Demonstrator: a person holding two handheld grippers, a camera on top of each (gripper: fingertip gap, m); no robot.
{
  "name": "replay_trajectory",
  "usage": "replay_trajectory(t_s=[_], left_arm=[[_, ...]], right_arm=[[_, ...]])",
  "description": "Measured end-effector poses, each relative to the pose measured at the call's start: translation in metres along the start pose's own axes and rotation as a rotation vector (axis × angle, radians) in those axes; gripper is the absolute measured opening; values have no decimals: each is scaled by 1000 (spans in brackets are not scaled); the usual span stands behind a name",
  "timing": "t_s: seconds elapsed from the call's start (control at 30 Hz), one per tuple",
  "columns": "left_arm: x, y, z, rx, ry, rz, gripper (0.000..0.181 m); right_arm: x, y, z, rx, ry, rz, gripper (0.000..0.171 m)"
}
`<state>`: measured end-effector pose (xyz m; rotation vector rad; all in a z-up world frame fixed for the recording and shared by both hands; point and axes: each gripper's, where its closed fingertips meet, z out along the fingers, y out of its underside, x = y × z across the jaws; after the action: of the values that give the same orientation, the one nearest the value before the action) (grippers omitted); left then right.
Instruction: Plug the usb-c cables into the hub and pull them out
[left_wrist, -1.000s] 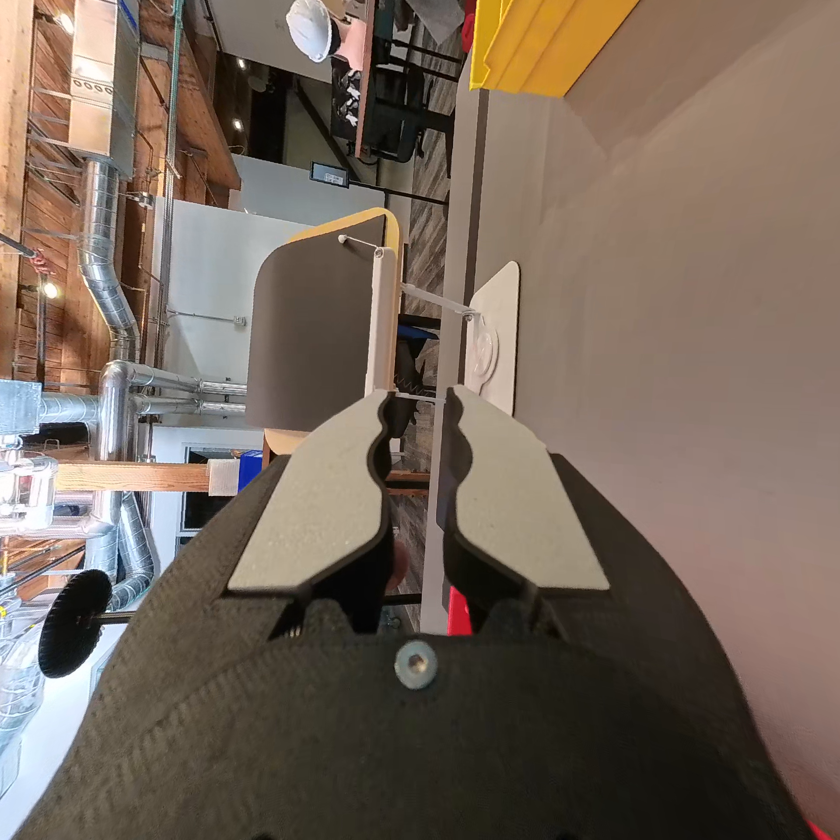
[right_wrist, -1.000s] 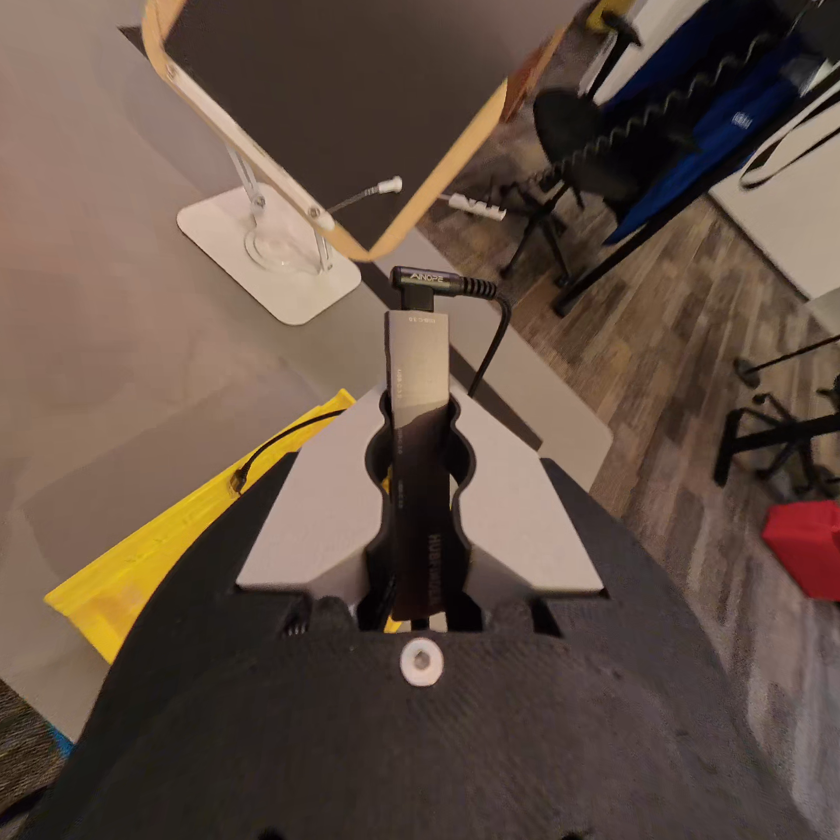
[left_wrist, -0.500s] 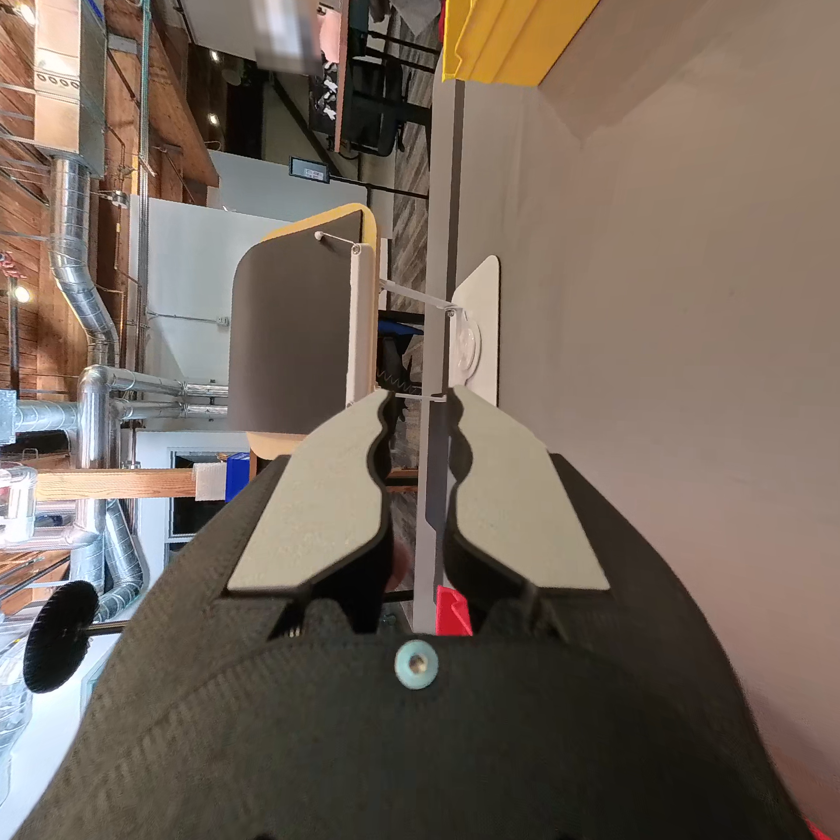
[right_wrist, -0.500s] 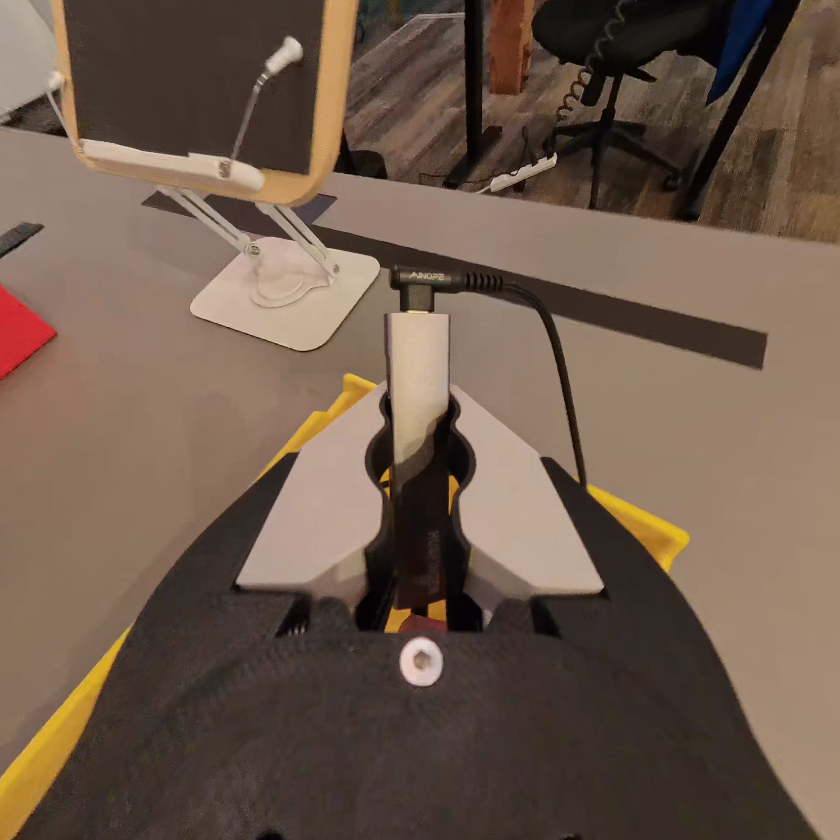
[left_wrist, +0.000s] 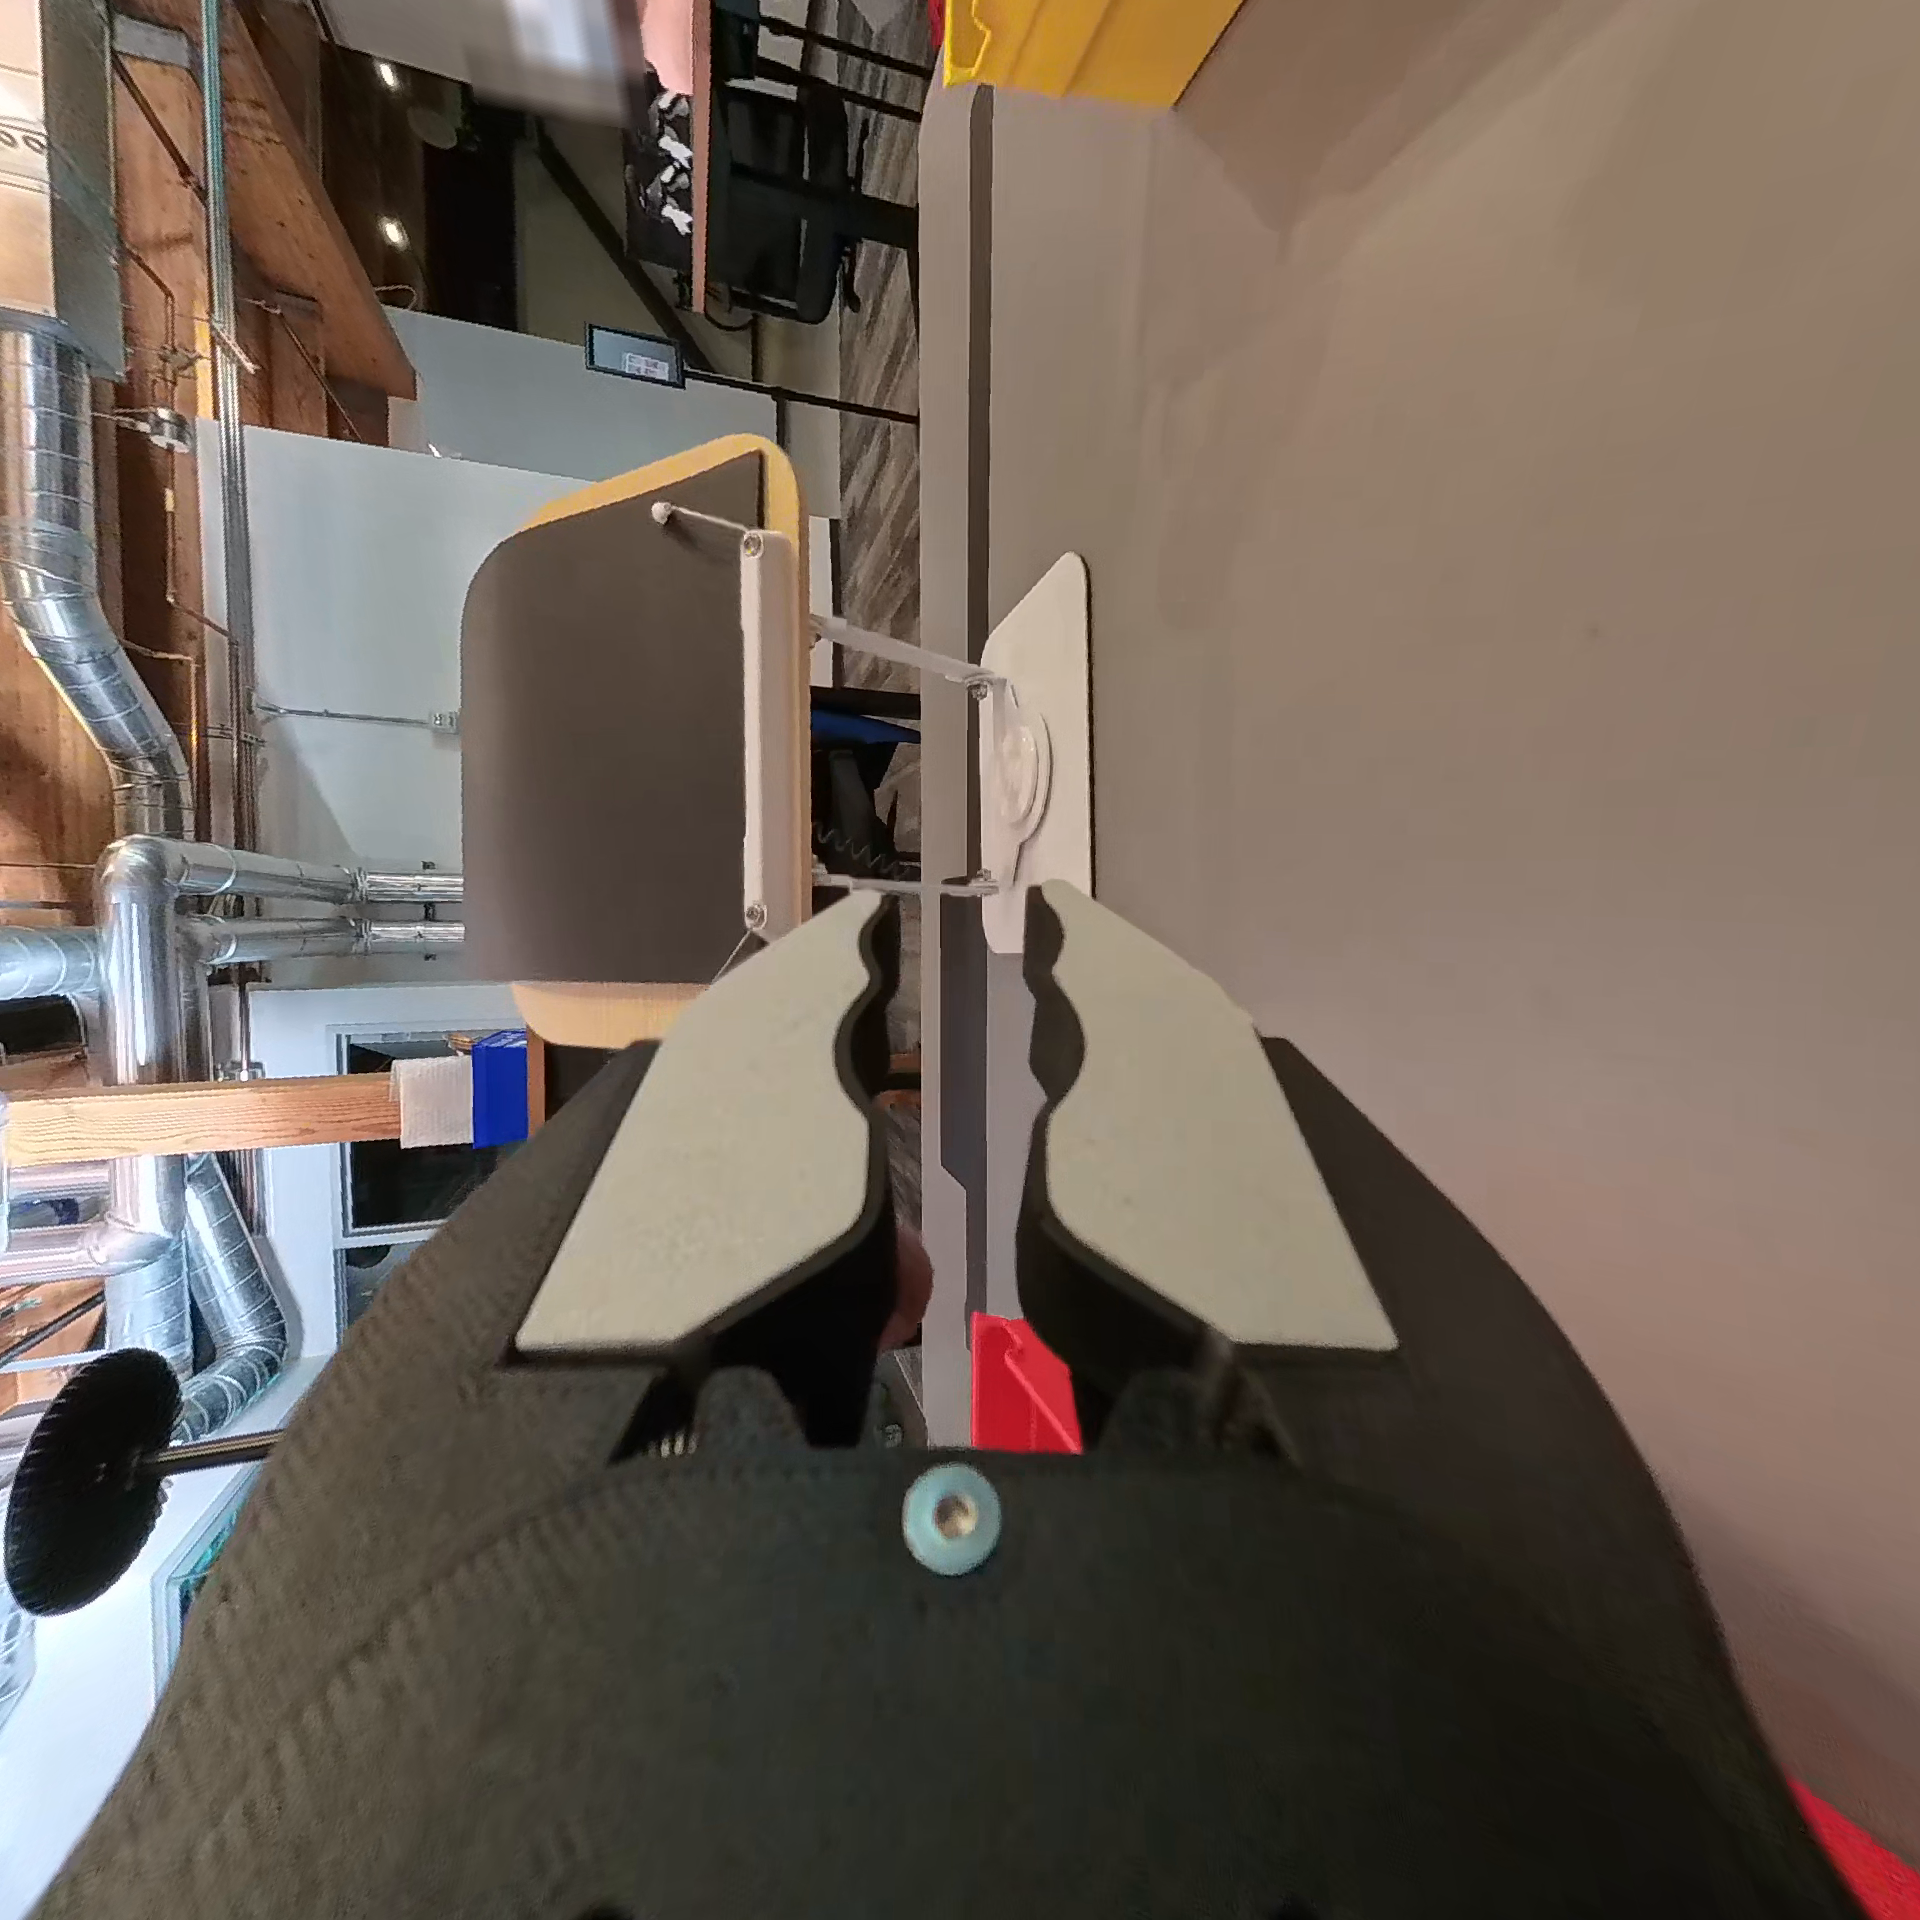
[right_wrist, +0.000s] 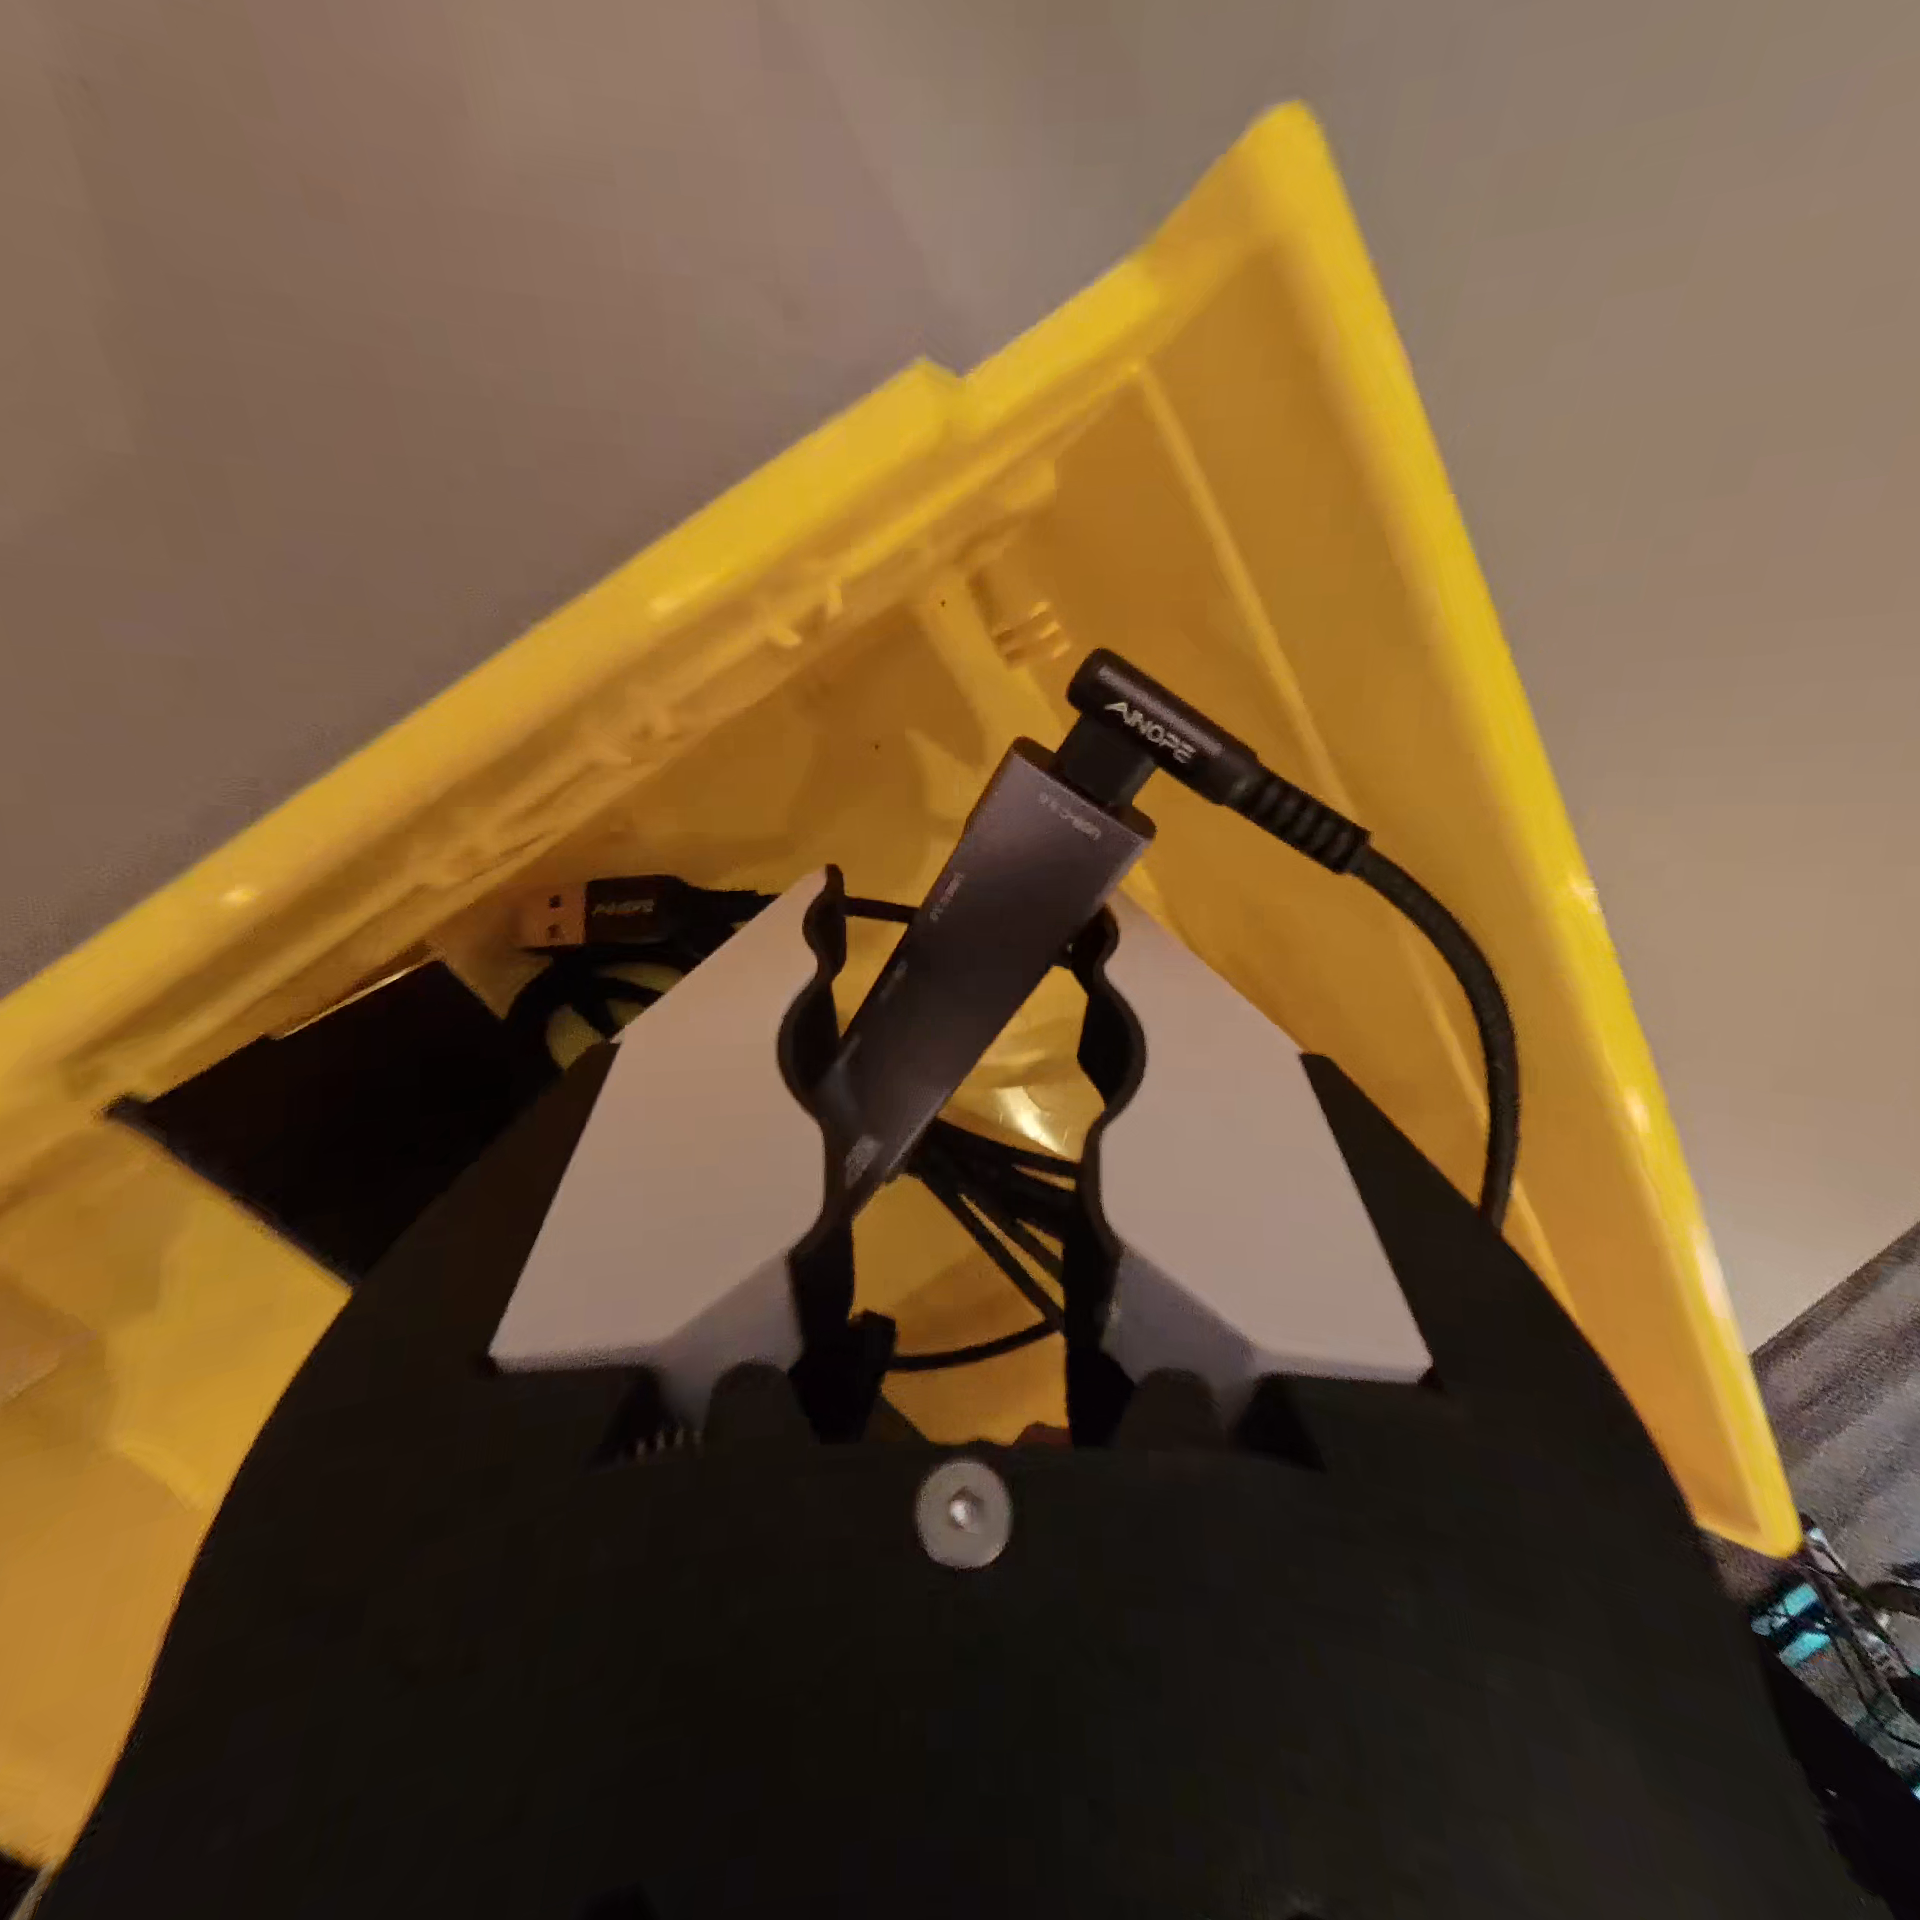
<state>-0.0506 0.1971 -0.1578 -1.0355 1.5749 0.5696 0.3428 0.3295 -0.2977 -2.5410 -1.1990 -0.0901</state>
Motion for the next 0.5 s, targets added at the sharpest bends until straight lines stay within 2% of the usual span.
replay_trajectory(t_s=[0.17, 0.27, 0.37, 0.5], left_arm=[[-8, 18, -9, -47, 11, -27, 25], [-21, 37, -19, -88, 4, -69, 28], [-37, 73, -33, -190, 26, -122, 36], [-31, 135, -62, -355, 160, -232, 47]], right_arm=[[-6, -1, -38, -4, -78, -8, 60], [11, -1, -70, 16, 32, 0, 60], [3, -18, -106, 114, 108, -37, 55], [-49, -53, -147, 284, 128, -171, 53]])
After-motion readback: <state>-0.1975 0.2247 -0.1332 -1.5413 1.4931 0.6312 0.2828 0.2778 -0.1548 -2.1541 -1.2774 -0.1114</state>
